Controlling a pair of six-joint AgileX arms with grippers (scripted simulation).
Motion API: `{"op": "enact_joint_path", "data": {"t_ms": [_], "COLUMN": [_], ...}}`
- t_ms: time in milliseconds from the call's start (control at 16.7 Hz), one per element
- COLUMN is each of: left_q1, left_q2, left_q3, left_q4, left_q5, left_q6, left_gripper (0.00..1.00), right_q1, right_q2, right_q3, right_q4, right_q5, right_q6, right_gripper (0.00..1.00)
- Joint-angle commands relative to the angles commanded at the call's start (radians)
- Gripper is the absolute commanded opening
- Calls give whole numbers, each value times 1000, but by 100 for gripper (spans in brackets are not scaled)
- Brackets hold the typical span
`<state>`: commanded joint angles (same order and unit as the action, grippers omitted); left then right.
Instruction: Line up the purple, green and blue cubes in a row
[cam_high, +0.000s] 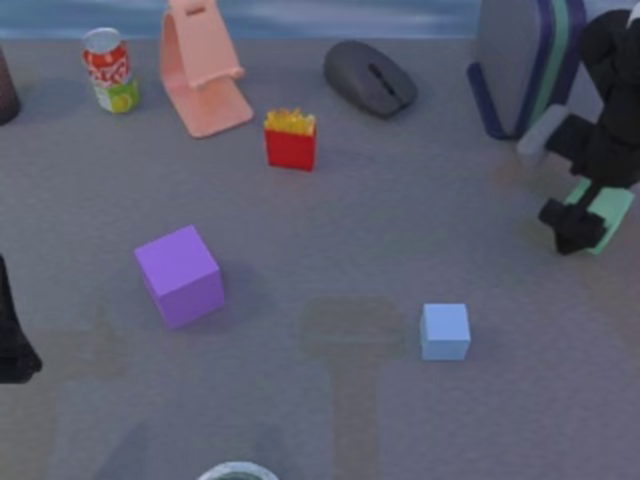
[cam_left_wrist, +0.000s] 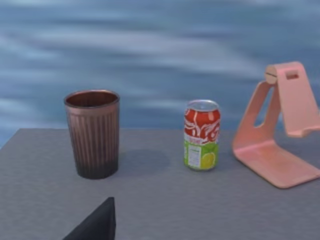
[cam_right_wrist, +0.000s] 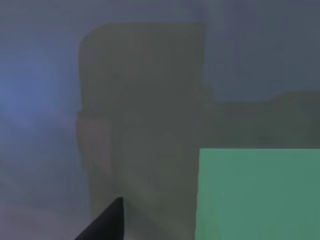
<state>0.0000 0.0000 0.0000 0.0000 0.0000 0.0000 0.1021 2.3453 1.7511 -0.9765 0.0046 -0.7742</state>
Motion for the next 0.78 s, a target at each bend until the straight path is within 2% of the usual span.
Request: {"op": "enact_joint_path", "data": {"t_ms": [480,780], "left_q1": [0,0], "left_q2": [0,0], "left_q3": [0,0], "left_q4": [0,0], "left_q5": [0,0], "left_q6": [0,0], "left_gripper": [100,100], "right_q1": [0,0], "right_q2": [0,0], "right_q3": [0,0], "right_q4": [0,0], "right_q5": [0,0], "right_q6": [0,0], "right_gripper": [2,0]}}
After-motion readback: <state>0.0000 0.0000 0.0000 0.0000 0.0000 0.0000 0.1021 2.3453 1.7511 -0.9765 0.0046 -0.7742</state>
